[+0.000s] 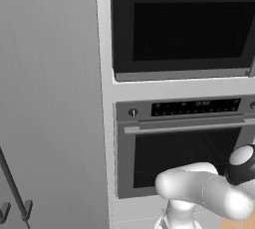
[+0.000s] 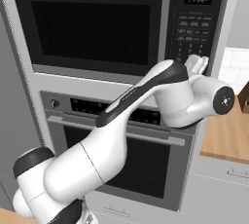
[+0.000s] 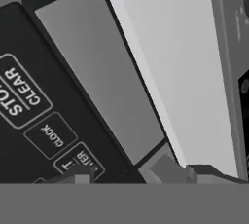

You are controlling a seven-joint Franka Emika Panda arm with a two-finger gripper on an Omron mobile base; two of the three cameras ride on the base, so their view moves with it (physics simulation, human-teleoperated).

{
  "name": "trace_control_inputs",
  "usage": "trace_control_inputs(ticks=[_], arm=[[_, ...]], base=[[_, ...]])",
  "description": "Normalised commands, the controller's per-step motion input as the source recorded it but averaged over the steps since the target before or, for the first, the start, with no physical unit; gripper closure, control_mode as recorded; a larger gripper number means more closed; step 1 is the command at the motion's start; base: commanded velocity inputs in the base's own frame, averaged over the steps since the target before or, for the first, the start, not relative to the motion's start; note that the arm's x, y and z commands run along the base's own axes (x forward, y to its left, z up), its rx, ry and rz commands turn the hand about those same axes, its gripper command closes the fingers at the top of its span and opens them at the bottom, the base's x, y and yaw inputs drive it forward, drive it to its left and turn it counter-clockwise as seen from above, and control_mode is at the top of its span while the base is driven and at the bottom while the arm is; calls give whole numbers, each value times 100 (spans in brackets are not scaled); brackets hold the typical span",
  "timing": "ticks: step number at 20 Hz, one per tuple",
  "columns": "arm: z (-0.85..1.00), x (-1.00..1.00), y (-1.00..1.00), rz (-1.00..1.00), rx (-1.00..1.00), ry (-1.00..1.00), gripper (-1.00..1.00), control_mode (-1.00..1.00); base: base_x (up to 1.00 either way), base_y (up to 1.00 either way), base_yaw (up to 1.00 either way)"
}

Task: Pick the sweet potato from the sink and place it in the bowl. Then pick the bowl and place it in the microwave. Then close the microwave door and press the start button.

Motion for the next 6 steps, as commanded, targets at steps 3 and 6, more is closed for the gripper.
trace_control_inputs(ticks=[3, 6], arm=[[-44, -2, 6, 0, 1, 0, -100, -100], [-42, -21, 31, 0, 1, 0, -100, -100]], base=[[0, 0, 0], [0, 0, 0]])
